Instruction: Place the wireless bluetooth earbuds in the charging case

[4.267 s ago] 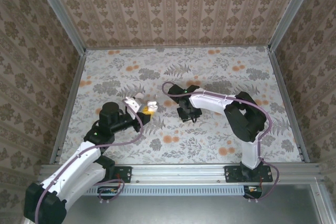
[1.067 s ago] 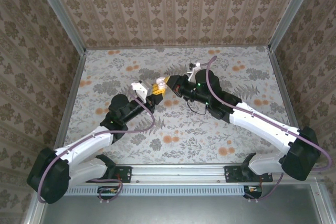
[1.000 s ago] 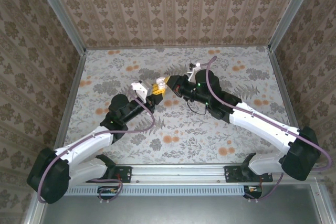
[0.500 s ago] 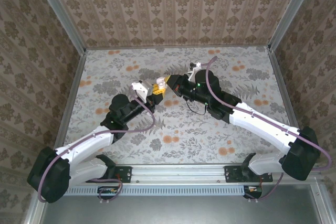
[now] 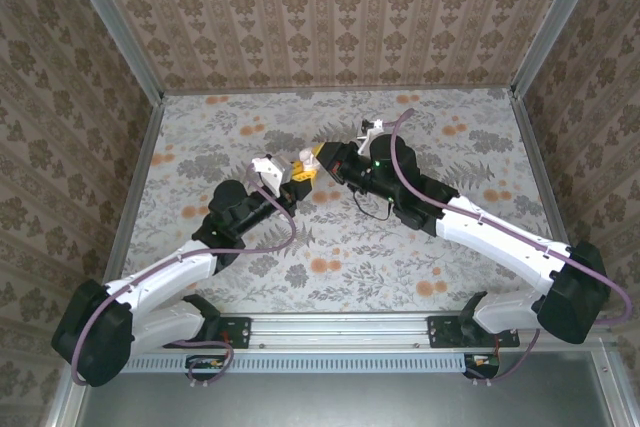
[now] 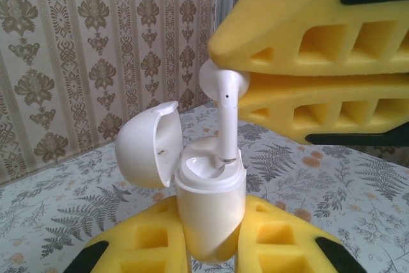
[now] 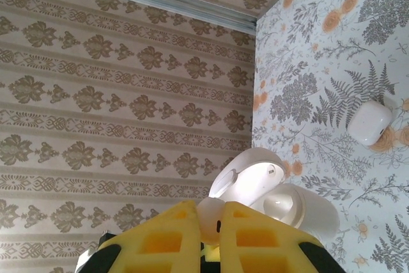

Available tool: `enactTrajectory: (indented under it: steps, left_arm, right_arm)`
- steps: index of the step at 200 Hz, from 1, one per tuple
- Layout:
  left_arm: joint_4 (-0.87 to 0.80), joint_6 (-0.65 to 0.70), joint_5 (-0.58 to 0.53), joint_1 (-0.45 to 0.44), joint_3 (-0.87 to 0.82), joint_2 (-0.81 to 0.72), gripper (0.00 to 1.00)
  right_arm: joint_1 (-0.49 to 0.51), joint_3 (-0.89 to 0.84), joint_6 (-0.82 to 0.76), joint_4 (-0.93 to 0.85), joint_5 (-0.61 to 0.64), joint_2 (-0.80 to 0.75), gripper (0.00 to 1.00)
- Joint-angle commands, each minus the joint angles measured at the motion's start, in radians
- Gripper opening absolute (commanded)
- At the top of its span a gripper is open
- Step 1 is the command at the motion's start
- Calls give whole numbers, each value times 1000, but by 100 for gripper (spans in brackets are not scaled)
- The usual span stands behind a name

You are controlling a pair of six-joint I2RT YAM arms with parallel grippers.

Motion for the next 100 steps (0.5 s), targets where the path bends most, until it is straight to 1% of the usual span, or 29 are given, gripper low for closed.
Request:
enactTrajectory:
  steps: [1,57,100]
  left_arm:
    - [45,-11,-4,-7,10,-6,0]
    - [45,-11,-13,-9,10,-14,0]
    - [45,-11,-15,-13,10,-13,0]
  right_arm:
    - [10,16,-16,-35,40,6,10]
    - [24,0,-30,-95,108,-27,10]
    - [29,2,-38,-106,117,-28,10]
